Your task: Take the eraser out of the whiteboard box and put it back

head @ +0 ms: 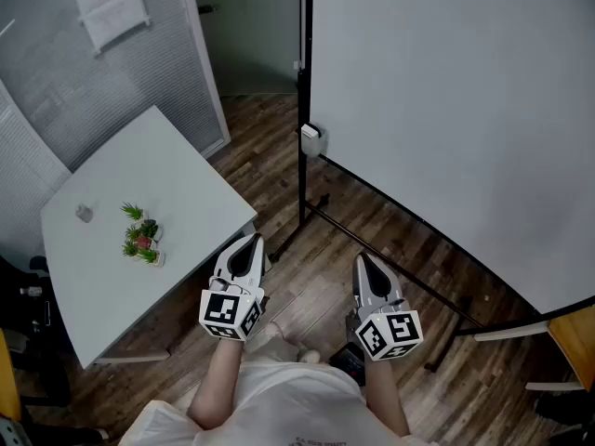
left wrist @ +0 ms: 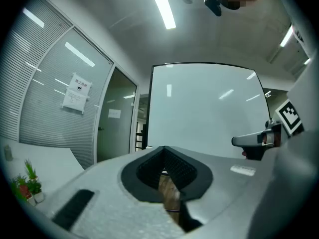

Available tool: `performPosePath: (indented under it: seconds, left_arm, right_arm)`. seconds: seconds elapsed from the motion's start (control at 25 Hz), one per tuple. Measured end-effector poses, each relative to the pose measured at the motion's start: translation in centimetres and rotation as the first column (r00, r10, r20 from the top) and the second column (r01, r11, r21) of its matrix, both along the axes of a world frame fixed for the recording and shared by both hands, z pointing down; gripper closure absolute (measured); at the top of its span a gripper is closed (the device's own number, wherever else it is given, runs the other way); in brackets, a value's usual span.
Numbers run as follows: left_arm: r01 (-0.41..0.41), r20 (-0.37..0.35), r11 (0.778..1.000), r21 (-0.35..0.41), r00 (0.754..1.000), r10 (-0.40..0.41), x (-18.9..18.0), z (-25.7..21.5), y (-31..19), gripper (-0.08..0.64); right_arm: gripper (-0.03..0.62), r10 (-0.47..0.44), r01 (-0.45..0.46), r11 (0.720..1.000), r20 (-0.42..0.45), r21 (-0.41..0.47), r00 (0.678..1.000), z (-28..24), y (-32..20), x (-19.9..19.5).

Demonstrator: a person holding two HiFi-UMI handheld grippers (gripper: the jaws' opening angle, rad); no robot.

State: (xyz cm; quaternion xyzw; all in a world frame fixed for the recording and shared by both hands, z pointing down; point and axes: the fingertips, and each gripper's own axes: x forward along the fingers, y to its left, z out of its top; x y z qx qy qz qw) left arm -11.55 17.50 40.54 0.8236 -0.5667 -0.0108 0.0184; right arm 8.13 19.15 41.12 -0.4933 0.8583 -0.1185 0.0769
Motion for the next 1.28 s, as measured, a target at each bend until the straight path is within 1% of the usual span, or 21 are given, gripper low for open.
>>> performPosePath:
  seconds: [0.2,0.4,0.48,0.56,0.6,0.64,0.68,0.72,0.76,0.8,0.88,0.96,1.08,1.16,1.28]
  left_arm:
    - [-0.022,-0.034,1.000,0.002,0.999,0.022,0.7,-0.6,1.1,0.561]
    - [-0.034,0.008,0.999,-0.004,0.999,0.034,1.3,-0.2,1.9,0.557]
    - [-0.040,0.003,0.999,-0.004,0.999,0.040,1.4,-0.4,2.2,0.542]
    - [-0.052,-0.013,0.999,0.000,0.999,0.052,1.5,-0.7,2.5,0.529]
    - [-0.068,-0.027,0.998,-0.005,0.997,0.068,1.6,-0.8,2.7,0.510]
    - [-0.094,-0.043,0.995,-0.021,0.995,0.093,1.8,-0.8,2.8,0.465]
    - [-0.126,-0.051,0.991,-0.049,0.991,0.123,2.2,-0.4,2.8,0.372]
    - [-0.156,-0.044,0.984,-0.081,0.987,0.153,2.7,0.1,2.7,0.246]
    - [-0.177,-0.023,0.978,-0.108,0.984,0.176,3.1,0.7,2.6,0.158]
    - [-0.188,0.000,0.974,-0.124,0.982,0.189,3.3,1.2,2.5,0.112]
    - [-0.191,0.023,0.973,-0.132,0.980,0.196,3.5,1.6,2.4,0.093]
    - [-0.189,0.035,0.974,-0.125,0.980,0.195,3.6,1.5,2.1,0.092]
    - [-0.192,0.058,0.974,-0.122,0.978,0.200,3.9,1.7,1.3,0.105]
    - [-0.192,0.059,0.974,-0.121,0.978,0.200,4.1,1.9,0.5,0.114]
    - [-0.201,0.041,0.970,-0.135,0.977,0.209,4.5,2.8,-1.3,0.125]
  right_arm:
    - [0.581,0.004,-0.004,1.000,-0.009,-0.004,1.000,-0.1,1.6,0.3]
    - [0.581,0.024,-0.023,0.999,-0.020,0.023,1.000,-0.6,2.7,0.8]
    - [0.581,0.033,-0.032,0.999,-0.032,0.030,0.999,-0.7,3.0,0.9]
    - [0.581,0.062,-0.060,0.997,-0.041,0.039,0.997,-0.9,3.2,1.2]
    - [0.581,0.074,-0.073,0.997,-0.041,0.041,0.996,-1.0,3.3,1.3]
    - [0.580,0.076,-0.074,0.997,-0.037,0.038,0.996,-1.0,3.3,1.3]
    - [0.579,0.061,-0.060,0.998,-0.033,0.027,0.998,-0.8,3.3,1.0]
    - [0.497,0.033,-0.033,0.999,-0.032,0.007,0.999,-0.5,3.3,0.6]
    - [0.360,0.005,-0.006,1.000,-0.033,-0.016,0.999,-0.2,3.3,0.2]
    - [0.317,-0.011,0.010,0.999,-0.034,-0.033,0.999,0.2,3.2,-0.1]
    - [0.308,-0.014,0.012,0.999,-0.033,-0.043,0.999,0.4,3.1,-0.2]
    - [0.290,-0.008,0.006,0.999,-0.030,-0.041,1.000,0.3,2.8,-0.1]
    - [0.287,-0.001,0.000,0.999,-0.032,-0.048,0.999,0.4,2.0,0.3]
    - [0.285,0.000,-0.002,0.998,-0.037,-0.061,0.999,0.9,1.2,0.5]
    - [0.281,-0.001,-0.003,0.997,-0.053,-0.082,0.999,1.8,-0.3,0.6]
